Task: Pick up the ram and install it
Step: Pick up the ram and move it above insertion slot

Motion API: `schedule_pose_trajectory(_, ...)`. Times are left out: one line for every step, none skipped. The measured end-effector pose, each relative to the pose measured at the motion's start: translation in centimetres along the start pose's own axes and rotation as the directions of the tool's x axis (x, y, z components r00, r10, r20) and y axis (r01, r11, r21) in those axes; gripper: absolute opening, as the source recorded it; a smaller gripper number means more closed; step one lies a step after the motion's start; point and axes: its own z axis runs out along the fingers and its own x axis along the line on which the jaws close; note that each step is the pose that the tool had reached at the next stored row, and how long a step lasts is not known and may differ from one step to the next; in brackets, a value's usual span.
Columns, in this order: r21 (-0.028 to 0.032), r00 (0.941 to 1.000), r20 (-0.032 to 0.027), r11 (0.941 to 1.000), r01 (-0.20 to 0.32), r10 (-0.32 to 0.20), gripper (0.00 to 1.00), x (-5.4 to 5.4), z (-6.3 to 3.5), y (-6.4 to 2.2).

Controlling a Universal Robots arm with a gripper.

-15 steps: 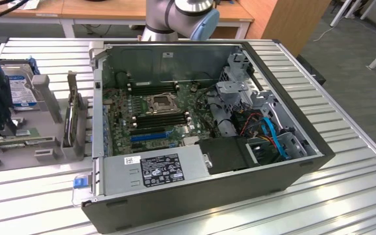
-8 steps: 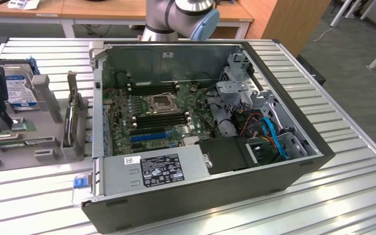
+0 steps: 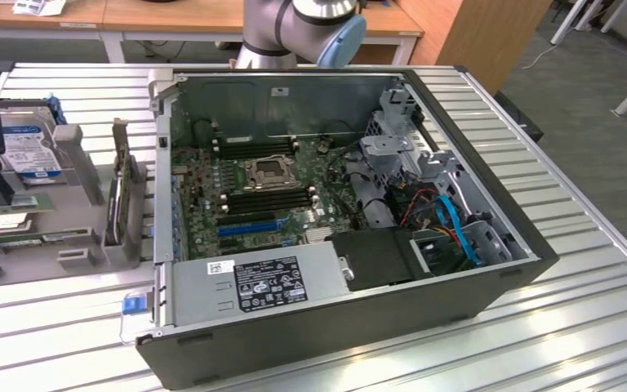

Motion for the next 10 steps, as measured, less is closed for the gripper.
schedule_pose_trajectory(0.0, 1.0, 0.0, 1.0, 0.0, 0.0, 0.12, 0.0, -0.27, 0.01)
schedule_pose_trajectory(0.0001, 1.0, 0.0, 1.0, 0.0, 0.0, 0.12, 0.0, -0.53, 0.02)
schedule_pose_trajectory(0.0, 1.0, 0.0, 1.0, 0.0, 0.0, 0.12, 0.0, -0.83, 0.03)
schedule_pose_trajectory(0.0001, 1.0, 0.0001, 1.0, 0.0, 0.0, 0.12, 0.0, -1.09, 0.04)
schedule_pose_trajectory(0.0, 1.0, 0.0, 1.0, 0.0, 0.0, 0.12, 0.0, -1.36, 0.05)
schedule_pose_trajectory(0.0, 1.0, 0.0, 1.0, 0.0, 0.0, 0.12, 0.0, -1.62, 0.06)
schedule_pose_trajectory(0.0, 1.0, 0.0, 1.0, 0.0, 0.0, 0.12, 0.0, -1.87, 0.07)
schedule_pose_trajectory(0.0, 1.0, 0.0, 1.0, 0.0, 0.0, 0.12, 0.0, -2.13, 0.08)
schedule_pose_trajectory(0.0001, 1.0, 0.0, 1.0, 0.0, 0.0, 0.12, 0.0, -2.37, 0.09)
schedule_pose_trajectory(0.0, 1.0, 0.0, 1.0, 0.0, 0.0, 0.12, 0.0, -2.63, 0.1)
